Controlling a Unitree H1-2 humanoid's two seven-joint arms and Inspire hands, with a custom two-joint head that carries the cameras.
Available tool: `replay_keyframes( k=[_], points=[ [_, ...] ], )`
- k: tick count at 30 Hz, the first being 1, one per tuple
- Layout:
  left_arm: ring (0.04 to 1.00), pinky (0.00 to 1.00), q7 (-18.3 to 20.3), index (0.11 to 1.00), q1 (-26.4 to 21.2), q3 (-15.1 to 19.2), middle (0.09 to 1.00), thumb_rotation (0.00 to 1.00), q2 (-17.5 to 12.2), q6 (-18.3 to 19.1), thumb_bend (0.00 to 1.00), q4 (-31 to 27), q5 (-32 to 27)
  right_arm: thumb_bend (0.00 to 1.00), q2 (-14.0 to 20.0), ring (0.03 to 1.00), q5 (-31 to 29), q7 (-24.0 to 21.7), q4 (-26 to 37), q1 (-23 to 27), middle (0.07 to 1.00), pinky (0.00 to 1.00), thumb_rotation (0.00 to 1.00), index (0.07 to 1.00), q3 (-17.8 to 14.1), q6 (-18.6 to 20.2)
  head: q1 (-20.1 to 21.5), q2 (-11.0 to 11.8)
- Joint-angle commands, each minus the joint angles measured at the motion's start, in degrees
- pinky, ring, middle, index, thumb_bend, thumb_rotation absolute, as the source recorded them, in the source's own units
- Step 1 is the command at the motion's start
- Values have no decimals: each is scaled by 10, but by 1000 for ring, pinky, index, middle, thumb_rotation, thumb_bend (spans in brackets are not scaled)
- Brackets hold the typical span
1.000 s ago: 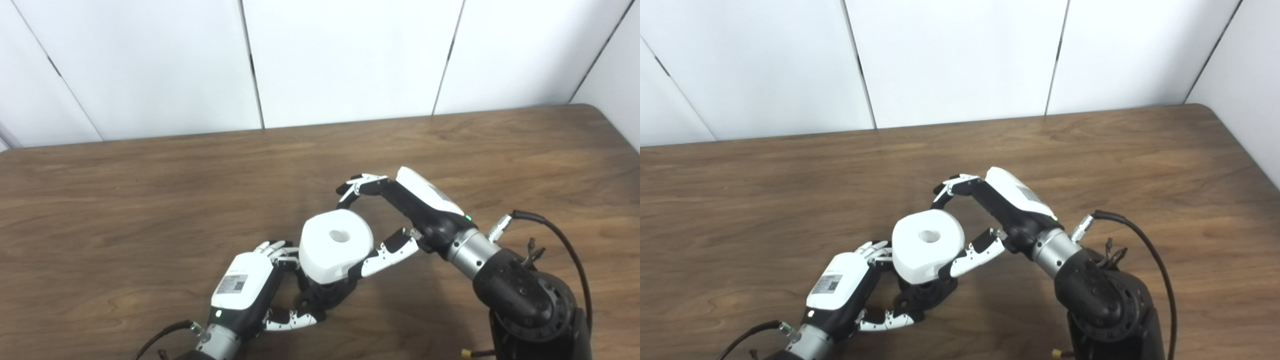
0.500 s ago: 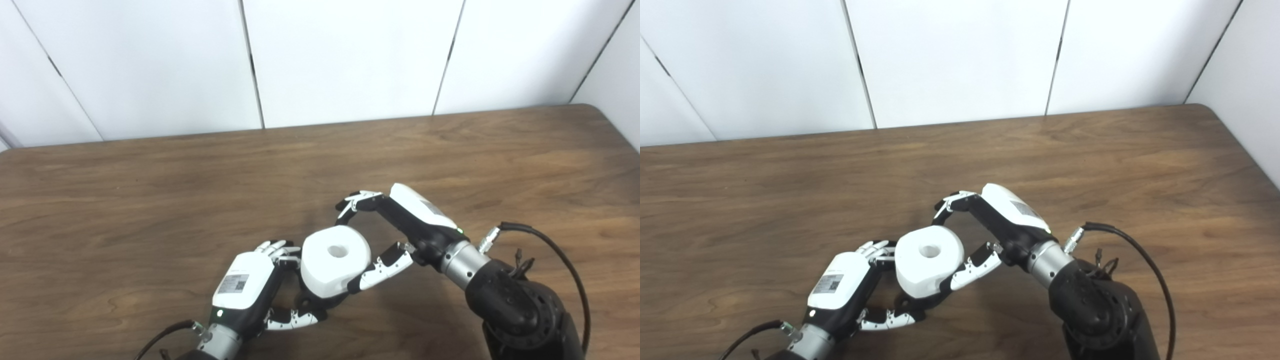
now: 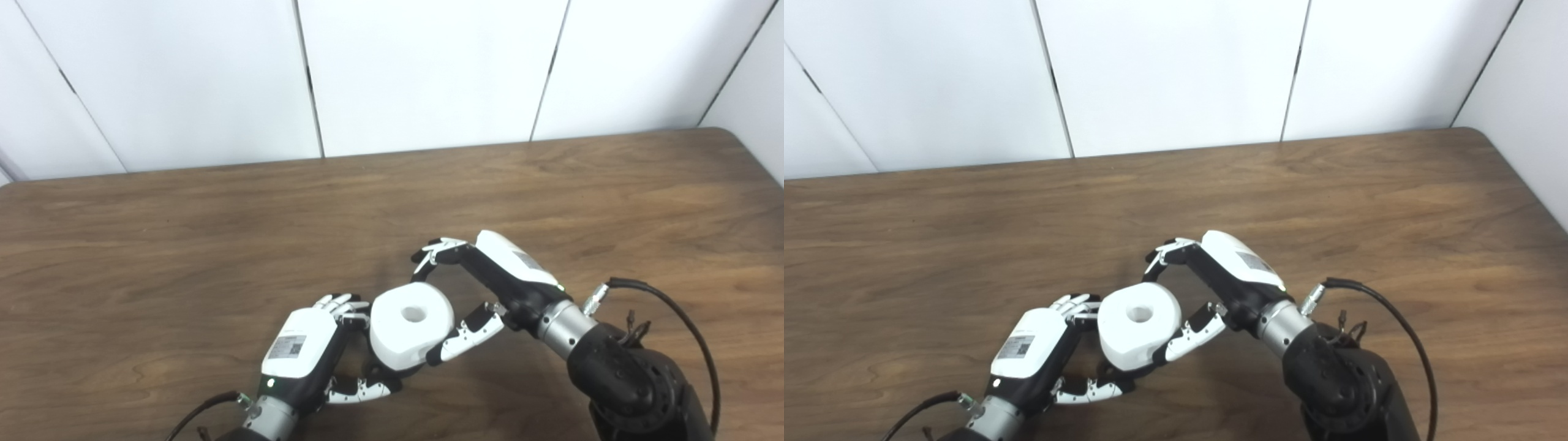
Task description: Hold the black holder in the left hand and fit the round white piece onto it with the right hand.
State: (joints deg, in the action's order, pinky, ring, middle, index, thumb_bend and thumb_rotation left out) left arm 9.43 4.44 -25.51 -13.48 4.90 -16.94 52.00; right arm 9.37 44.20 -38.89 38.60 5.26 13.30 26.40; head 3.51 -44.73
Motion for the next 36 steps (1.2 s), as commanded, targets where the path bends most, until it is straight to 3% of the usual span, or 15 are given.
replay_keyframes(
  k=[1,20,36],
  points=[
    [880,909,36,489,9,-18,792,48,0,19,518,33,25,525,4,909,-7,21,9,9,809,846,135,482,2,-20,0,-1],
    [880,906,34,489,6,-19,792,48,4,18,518,37,26,525,21,906,-9,37,2,8,809,830,135,482,27,-21,-2,-1],
    [877,905,35,489,7,-19,790,48,8,18,519,34,28,525,38,915,-7,71,-17,-8,813,808,136,482,44,-54,-1,-3]
  ],
)
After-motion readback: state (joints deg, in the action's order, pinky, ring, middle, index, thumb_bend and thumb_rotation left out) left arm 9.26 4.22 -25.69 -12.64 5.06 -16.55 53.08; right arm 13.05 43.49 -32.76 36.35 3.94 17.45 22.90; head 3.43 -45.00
